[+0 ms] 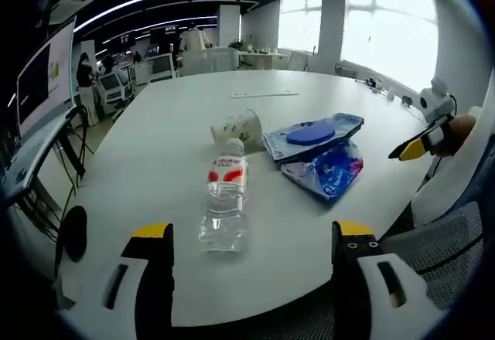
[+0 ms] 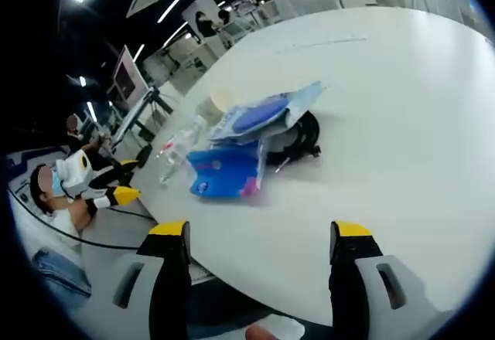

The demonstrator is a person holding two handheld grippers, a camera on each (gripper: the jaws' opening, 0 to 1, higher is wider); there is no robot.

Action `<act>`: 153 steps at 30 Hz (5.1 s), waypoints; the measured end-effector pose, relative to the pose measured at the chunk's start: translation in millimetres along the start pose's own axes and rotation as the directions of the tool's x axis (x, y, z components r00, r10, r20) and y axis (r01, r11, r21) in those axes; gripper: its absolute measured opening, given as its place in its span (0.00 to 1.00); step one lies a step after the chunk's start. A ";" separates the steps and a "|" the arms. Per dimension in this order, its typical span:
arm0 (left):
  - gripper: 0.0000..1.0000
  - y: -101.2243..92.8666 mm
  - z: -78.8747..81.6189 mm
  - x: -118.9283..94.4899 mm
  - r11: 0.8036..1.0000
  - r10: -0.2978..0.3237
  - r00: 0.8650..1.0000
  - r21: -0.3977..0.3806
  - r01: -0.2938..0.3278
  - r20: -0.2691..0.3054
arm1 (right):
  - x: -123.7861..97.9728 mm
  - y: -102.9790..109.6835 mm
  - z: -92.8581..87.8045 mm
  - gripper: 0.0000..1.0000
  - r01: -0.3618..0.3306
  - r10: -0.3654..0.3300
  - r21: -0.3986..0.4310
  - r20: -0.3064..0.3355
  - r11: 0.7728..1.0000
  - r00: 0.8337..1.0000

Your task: Arrange the tabletop items into an orderly group along one side of the table until the central work area is clear of visible clutter.

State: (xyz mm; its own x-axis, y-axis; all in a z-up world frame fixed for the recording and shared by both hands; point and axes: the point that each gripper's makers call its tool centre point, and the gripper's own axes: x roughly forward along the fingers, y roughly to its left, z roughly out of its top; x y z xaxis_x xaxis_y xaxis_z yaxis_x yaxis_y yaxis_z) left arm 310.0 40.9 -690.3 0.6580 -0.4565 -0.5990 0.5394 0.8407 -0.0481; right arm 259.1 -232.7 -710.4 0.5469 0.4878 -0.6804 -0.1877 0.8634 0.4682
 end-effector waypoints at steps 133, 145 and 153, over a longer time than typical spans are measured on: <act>0.38 32.5 12.5 115.3 1.000 0.031 0.954 0.008 -0.030 -0.298 | -18.8 -24.9 -13.4 0.59 -0.071 0.029 0.354 0.120 0.933 0.992; 0.38 23.3 40.4 88.0 0.996 0.031 0.994 -0.076 -0.039 -0.104 | -17.8 -15.1 -2.6 0.58 -0.099 0.057 0.325 0.135 0.940 0.989; 0.39 16.9 63.6 78.2 0.994 0.048 0.999 -0.094 -0.048 -0.002 | -24.4 13.3 17.4 0.55 -0.182 0.145 0.229 0.167 0.956 0.975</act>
State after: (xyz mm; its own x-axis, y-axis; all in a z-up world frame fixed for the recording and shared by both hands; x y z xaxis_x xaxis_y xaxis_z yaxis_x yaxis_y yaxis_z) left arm 404.0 0.8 -687.1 0.6819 -0.4146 -0.6025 0.4550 0.8855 -0.0943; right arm 257.5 -235.3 -677.7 0.6421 0.5798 -0.5015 -0.0921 0.7077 0.7005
